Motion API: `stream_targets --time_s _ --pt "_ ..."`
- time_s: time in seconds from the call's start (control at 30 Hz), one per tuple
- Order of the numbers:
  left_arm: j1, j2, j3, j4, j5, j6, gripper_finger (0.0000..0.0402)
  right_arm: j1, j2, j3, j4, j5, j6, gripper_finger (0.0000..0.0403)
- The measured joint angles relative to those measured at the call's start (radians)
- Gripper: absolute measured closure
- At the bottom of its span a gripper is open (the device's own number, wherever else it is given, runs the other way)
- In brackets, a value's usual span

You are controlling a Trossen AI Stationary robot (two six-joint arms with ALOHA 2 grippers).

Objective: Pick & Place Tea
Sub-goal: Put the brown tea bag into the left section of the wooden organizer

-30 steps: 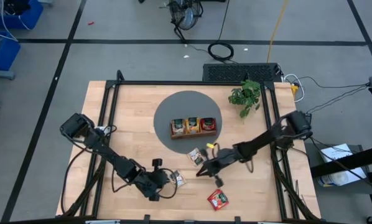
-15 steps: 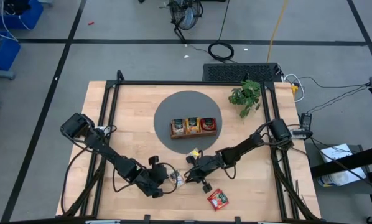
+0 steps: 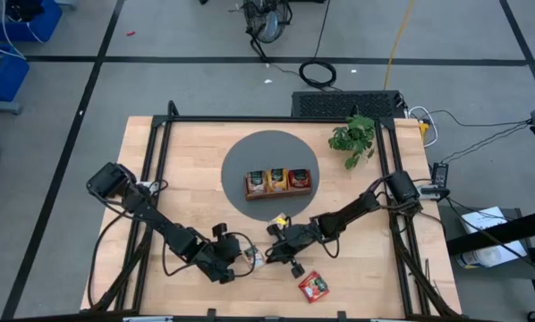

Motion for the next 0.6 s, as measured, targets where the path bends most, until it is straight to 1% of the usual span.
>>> stream_targets --time_s 0.17,0.37,0.5,0.6 --pt "0.011 0.000 0.000 0.007 0.016 -0.008 0.0366 0.009 0.005 0.000 0.014 -0.002 -0.030 0.0403" --pt "0.031 0.000 0.000 0.007 0.034 -0.042 0.0366 0.007 0.062 0.009 0.062 0.000 -0.033 0.0403" --pt "0.038 -0.001 0.000 0.008 0.046 -0.047 0.0366 -0.003 0.081 0.018 0.046 -0.004 -0.024 0.0403" --pt "0.038 -0.001 0.000 0.009 0.063 -0.037 0.0366 -0.016 0.080 0.019 -0.003 -0.007 -0.017 0.0403"
